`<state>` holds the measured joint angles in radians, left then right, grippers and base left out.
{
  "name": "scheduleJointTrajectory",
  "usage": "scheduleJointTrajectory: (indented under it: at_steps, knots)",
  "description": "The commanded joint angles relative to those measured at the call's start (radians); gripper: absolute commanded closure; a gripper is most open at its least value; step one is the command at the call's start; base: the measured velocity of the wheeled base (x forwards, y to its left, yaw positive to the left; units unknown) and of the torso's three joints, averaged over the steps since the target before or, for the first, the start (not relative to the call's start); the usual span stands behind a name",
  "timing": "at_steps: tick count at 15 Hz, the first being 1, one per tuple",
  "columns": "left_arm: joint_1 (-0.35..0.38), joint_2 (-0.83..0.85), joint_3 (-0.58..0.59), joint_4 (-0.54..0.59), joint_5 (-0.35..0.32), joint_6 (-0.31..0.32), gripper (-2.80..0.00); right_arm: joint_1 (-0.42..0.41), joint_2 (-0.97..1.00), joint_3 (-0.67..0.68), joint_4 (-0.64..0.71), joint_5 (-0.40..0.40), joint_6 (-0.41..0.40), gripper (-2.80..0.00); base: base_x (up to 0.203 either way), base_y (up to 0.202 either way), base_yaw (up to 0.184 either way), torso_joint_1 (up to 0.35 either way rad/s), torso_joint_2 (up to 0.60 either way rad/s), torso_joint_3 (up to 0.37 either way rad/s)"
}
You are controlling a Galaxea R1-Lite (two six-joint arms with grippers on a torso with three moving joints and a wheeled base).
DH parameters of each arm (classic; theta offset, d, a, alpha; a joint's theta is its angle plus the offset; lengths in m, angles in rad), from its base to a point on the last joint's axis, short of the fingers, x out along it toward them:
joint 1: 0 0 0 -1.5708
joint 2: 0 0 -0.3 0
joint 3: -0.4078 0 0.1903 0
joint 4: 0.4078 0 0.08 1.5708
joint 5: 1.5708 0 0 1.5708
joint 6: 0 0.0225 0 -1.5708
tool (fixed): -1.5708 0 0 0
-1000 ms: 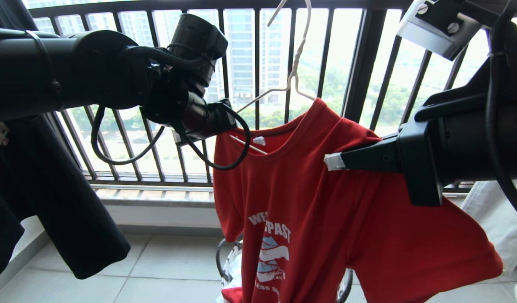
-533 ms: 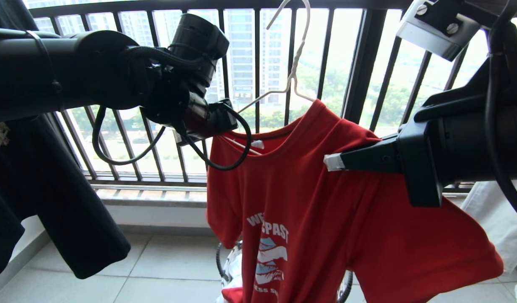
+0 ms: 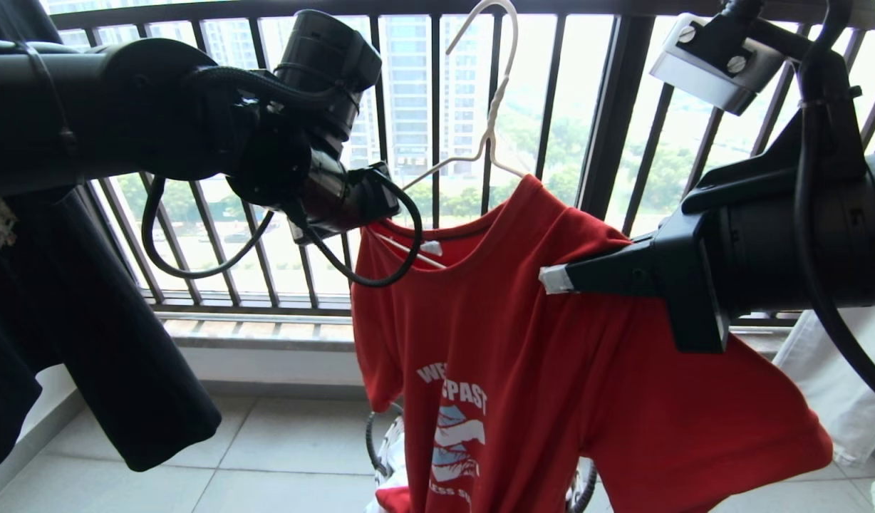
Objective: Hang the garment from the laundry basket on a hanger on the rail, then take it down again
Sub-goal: Hang the clothes on the clothes rack
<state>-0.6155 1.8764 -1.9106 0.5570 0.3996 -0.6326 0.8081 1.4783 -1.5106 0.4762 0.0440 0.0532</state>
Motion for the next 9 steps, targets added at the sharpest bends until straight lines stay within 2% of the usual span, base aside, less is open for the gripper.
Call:
scheduleJointTrajectory:
  at_steps: [1, 5, 9]
  knots:
    - [-0.029, -0.033, 0.027, 0.003, 0.002, -0.002, 0.00, 0.000, 0.028, 0.001, 0.004, 0.001, 0.000, 0.00, 0.000, 0.000, 0.000, 0.000, 0.00, 0.000]
    - [-0.049, -0.042, 0.030, 0.002, -0.001, -0.007, 0.00, 0.003, 0.043, 0.001, -0.011, 0.004, 0.003, 0.00, 0.000, 0.000, 0.000, 0.000, 0.00, 0.000]
    - [-0.068, -0.108, 0.045, 0.000, -0.008, -0.012, 0.00, 0.003, 0.047, 0.067, -0.157, 0.017, 0.005, 0.00, 0.000, 0.000, 0.000, 0.000, 0.00, 0.000]
